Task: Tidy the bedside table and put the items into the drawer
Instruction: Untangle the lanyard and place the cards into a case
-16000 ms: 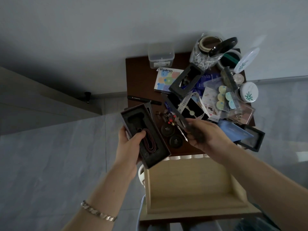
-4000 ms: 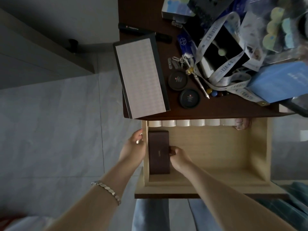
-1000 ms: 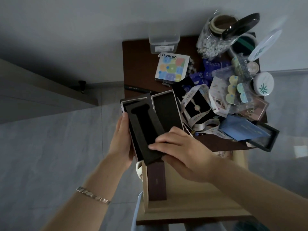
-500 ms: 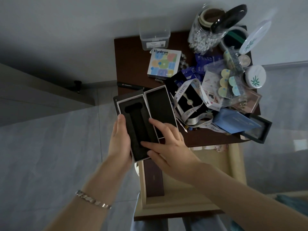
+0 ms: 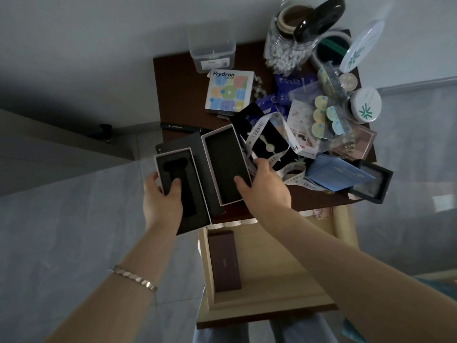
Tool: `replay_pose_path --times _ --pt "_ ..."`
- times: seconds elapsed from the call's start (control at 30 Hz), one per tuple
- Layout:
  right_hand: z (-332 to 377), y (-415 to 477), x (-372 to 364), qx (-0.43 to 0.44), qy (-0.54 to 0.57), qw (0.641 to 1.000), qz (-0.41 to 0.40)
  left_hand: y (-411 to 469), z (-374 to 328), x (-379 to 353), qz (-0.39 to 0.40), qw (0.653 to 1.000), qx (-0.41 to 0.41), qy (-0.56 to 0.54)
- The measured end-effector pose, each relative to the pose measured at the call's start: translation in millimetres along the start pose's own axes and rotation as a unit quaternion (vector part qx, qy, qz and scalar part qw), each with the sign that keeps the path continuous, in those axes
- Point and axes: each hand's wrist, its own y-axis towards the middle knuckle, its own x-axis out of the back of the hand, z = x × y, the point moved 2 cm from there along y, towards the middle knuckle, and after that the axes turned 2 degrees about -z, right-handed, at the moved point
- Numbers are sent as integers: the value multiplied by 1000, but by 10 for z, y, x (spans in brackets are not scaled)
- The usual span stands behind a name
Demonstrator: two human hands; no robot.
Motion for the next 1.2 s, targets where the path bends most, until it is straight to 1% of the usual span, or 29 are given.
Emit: replay_pose_path --times 0.07,0.17,0.23,0.33,0.4,0.47,0.53,0.6,0.7,0.8,0.9,0.97,1.03,1.13,1.2 --pt "9 27 -69 -6 33 999 21 33 -23 -61 14 1000 -10 9" --pt "-20 39 -82 -8 145 989 37 61 -54 -135 38 998 -16 44" --pt "-58 7 -10 -3 203 978 41 41 -101 -153 47 996 -4 75" --pt "-175 -20 260 -9 268 963 -11 -40 -171 -177 54 993 1 109" --pt "-292 -2 511 -24 290 955 -64 -130 -221 -179 28 986 -46 159" --pt "-413 48 742 -35 294 948 -116 -220 -305 -230 11 973 -140 181" --pt "-477 95 889 -47 289 944 -149 -263 -425 -353 43 959 -218 177" --pt "-493 133 973 -51 292 943 -153 -220 -588 -541 98 951 -238 169" --pt "-442 147 1024 -37 321 937 -129 -28 -910 -856 128 959 -207 145" --pt "-392 134 1030 -28 370 923 -103 151 -1167 -1101 142 970 -118 156" --pt "-386 132 1029 -46 415 904 -93 205 -1248 -1243 141 971 -63 183" --pt "-395 124 1033 -50 424 899 -96 185 -1232 -1236 147 971 -29 185" --pt "-389 107 1027 -41 434 896 -89 177 -1172 -1181 161 959 -47 227" --pt "-368 74 986 -24 443 894 -68 140 -1016 -1075 178 910 -153 342" --pt "-365 65 953 -26 445 893 -61 135 -908 -1049 182 888 -198 373"
